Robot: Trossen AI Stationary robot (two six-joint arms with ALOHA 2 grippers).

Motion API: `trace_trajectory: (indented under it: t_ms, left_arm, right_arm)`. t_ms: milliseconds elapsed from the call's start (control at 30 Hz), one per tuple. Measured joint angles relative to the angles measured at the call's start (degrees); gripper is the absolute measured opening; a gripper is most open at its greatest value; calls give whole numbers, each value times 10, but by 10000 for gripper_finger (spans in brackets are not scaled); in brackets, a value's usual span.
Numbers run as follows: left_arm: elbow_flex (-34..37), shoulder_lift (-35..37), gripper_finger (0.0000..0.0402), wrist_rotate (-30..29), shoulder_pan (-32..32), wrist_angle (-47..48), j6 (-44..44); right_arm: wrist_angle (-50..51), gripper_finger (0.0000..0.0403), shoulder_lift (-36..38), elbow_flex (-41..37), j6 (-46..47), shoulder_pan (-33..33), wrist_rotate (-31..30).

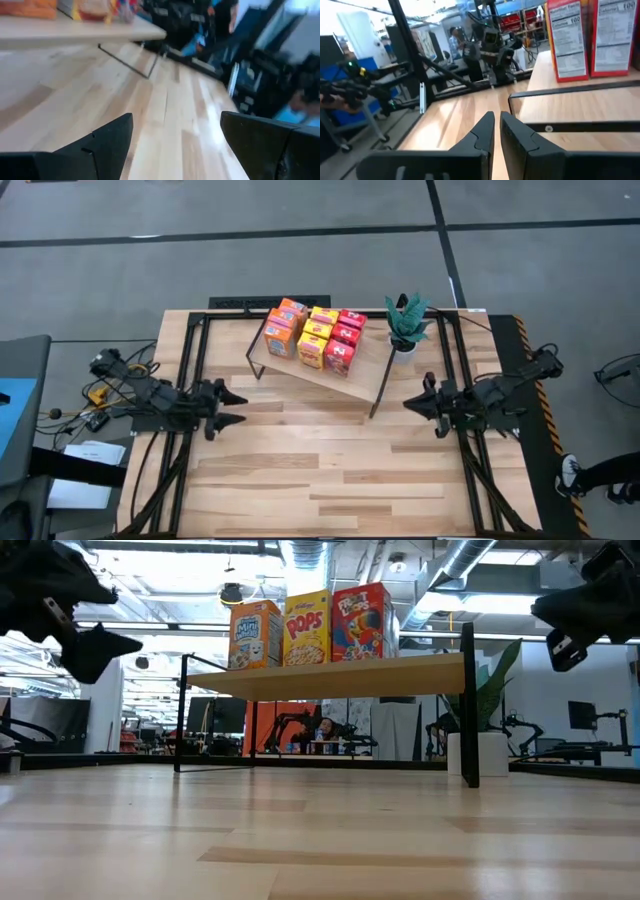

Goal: Stack cereal on shelf
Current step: Return to home position

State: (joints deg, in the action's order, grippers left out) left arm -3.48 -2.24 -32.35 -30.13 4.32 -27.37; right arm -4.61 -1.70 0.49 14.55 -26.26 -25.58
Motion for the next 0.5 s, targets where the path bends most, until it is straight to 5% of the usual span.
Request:
trace_trajectory:
  t_ms: [200, 500]
  left_arm:
    - [0, 12, 293, 6, -7, 7, 62]
    - [-2, 11, 293, 26, -7, 15, -25]
  right_arm:
    - [2, 56, -7, 0, 4, 17, 2]
    - [0, 56, -7, -1, 4, 18, 0]
